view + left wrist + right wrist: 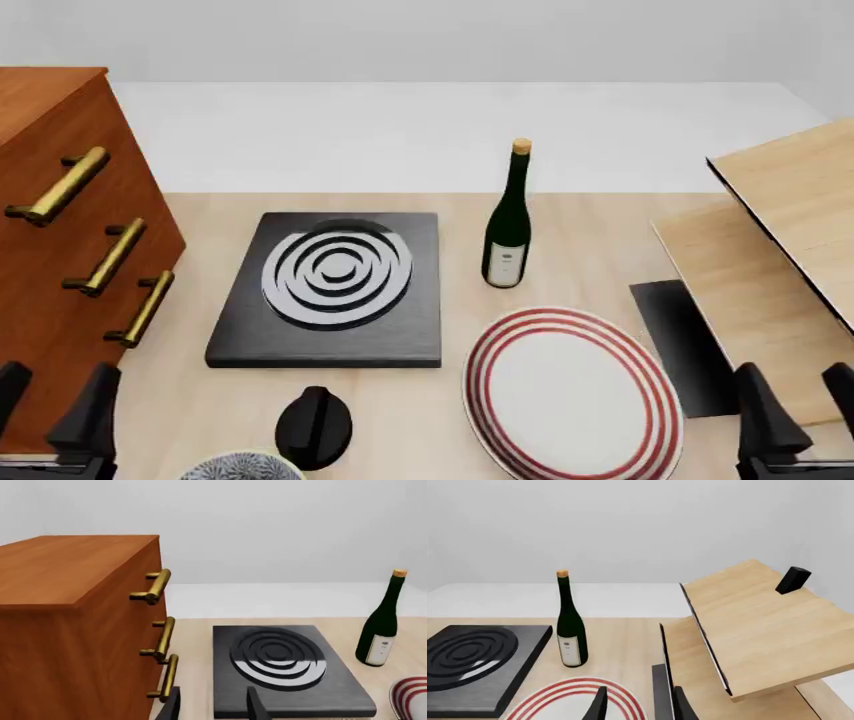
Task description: Pick up the akita bowl and put it on the plate.
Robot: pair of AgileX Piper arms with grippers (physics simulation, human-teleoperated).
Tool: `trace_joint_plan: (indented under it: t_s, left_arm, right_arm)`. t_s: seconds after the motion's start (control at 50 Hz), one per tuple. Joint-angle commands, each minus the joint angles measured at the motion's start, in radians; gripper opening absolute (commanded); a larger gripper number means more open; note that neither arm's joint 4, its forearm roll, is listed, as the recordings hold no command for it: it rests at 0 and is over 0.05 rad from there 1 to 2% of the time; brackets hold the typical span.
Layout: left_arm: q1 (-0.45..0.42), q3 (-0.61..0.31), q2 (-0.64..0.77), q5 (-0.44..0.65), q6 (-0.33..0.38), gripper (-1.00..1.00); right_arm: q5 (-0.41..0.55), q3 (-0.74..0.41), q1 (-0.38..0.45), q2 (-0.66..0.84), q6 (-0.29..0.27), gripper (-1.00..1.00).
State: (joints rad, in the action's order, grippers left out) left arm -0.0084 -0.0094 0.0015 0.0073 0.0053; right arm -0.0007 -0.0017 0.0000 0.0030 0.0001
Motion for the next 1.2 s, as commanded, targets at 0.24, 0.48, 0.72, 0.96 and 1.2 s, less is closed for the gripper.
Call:
trace_joint_plan:
  t_s: [0.24, 0.48, 0.72, 0.96, 1.2]
  left_arm:
    - [-0.113, -0.086, 0.003, 0.159, 0.076, 1.0]
    - [-0.18, -0.244, 0.002, 0.424, 0.085, 1.0]
    - [-0.193, -0.425, 0.054, 0.641, 0.056, 1.0]
    - [-0.239, -0.528, 0.177, 0.736, 0.046, 1.0]
    - [-0.299, -0.614, 0.25, 0.829, 0.116, 1.0]
  right_arm:
    - [-0.001, -0.003, 0.0, 0.005, 0.0, 1.0]
    - [-0.001, -0.003, 0.0, 0.005, 0.0, 1.0]
    - [-0.001, -0.003, 0.0, 0.005, 0.0, 1.0]
    - [-0.001, -0.003, 0.0, 0.005, 0.0, 1.0]
    - [-0.001, -0.003, 0.001, 0.005, 0.0, 1.0]
